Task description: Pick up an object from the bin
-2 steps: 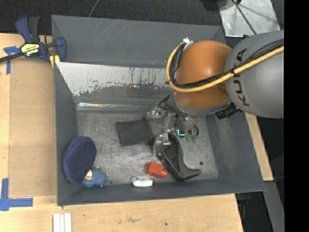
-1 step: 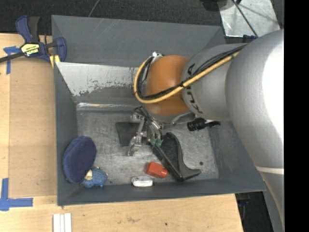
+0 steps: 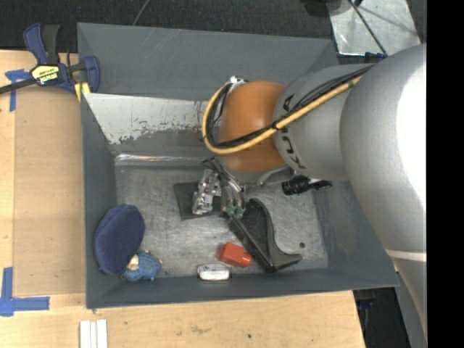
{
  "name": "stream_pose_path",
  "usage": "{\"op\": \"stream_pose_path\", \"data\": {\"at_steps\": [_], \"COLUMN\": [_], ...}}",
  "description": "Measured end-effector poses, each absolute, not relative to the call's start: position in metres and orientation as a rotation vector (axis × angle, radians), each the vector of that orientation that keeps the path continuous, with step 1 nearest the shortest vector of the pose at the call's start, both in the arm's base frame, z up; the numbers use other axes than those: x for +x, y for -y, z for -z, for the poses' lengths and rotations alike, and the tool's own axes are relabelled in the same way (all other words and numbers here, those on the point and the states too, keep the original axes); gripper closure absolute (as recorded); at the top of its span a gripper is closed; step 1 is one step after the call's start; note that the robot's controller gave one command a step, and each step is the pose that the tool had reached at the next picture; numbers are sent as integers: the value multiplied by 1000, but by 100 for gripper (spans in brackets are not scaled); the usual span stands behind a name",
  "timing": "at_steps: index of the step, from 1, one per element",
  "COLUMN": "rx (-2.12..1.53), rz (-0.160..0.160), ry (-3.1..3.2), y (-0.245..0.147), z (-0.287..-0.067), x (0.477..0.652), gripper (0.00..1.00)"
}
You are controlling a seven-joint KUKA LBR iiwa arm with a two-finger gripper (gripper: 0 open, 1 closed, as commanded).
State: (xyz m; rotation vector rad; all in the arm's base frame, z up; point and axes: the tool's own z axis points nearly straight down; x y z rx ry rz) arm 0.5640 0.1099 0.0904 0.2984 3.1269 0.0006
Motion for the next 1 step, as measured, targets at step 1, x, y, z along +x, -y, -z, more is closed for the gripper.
{"op": "stream_pose_path", "data": {"at_steps": [1], "rx": [312], "rz": [-5], "ry": [-3117], "y": [-120], "z": [-155], "x": [562], "gripper": [100]}}
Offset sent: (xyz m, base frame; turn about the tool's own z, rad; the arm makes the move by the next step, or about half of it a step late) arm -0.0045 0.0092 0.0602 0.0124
